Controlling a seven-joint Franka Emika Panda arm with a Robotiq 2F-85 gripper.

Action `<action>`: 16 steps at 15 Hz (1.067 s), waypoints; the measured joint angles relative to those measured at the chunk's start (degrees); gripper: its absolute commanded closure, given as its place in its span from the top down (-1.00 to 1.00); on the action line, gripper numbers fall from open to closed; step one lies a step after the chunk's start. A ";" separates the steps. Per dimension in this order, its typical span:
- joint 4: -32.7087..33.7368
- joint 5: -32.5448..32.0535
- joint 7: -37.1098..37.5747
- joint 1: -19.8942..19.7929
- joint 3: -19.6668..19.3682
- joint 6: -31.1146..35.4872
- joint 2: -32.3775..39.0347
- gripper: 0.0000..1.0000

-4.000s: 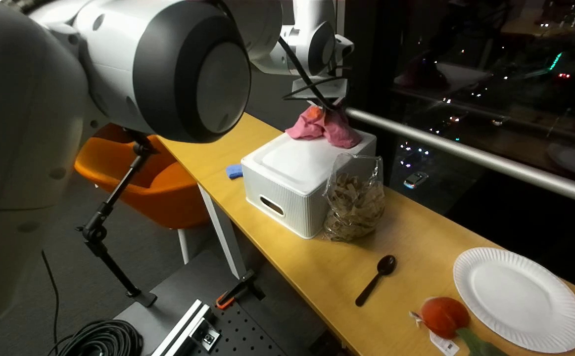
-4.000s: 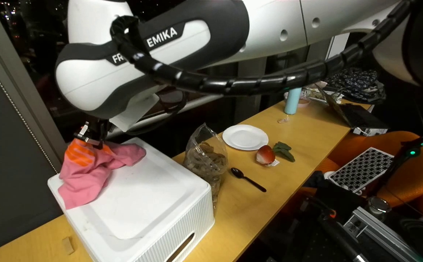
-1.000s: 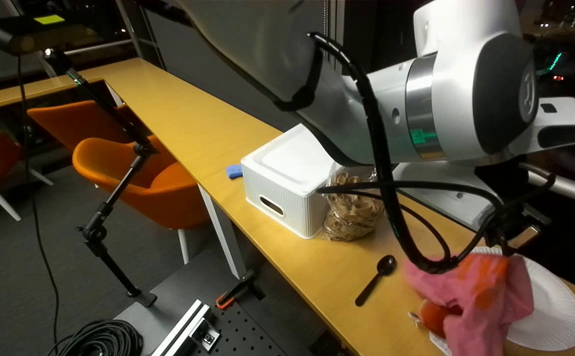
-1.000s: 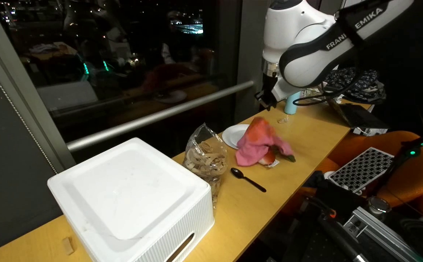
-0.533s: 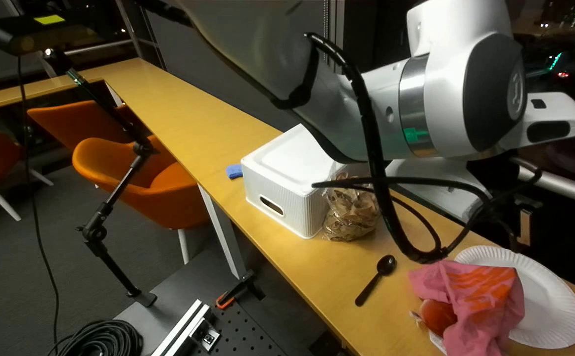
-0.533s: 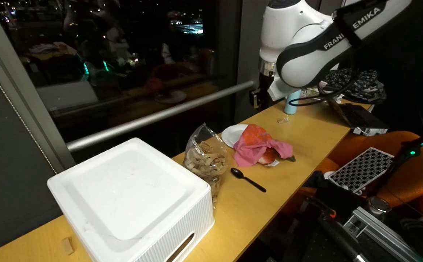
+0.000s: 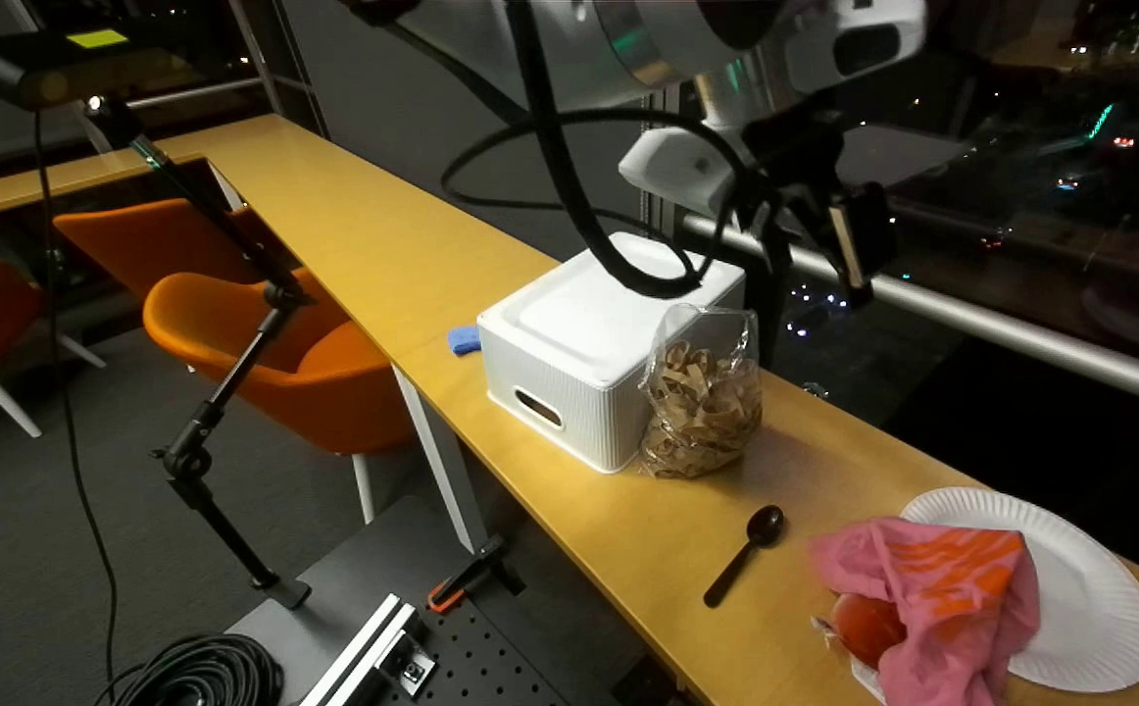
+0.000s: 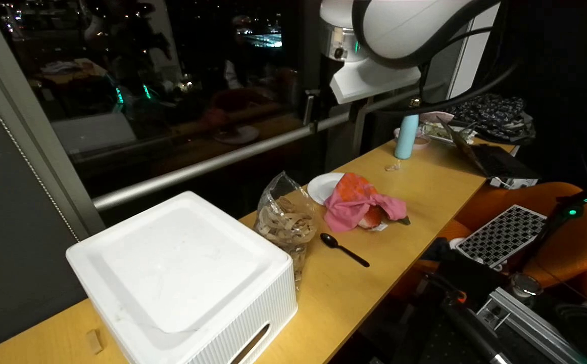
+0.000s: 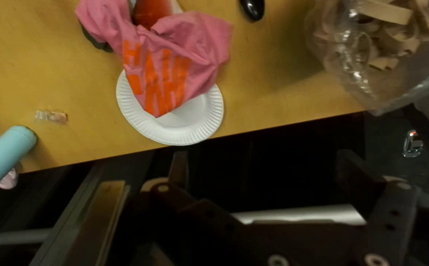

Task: Remove the turnip plushie and pink shirt from the top of the basket, then put the bag of rubber bands on the white basket

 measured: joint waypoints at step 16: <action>9.16 -8.92 11.89 10.75 5.34 3.98 16.14 1.00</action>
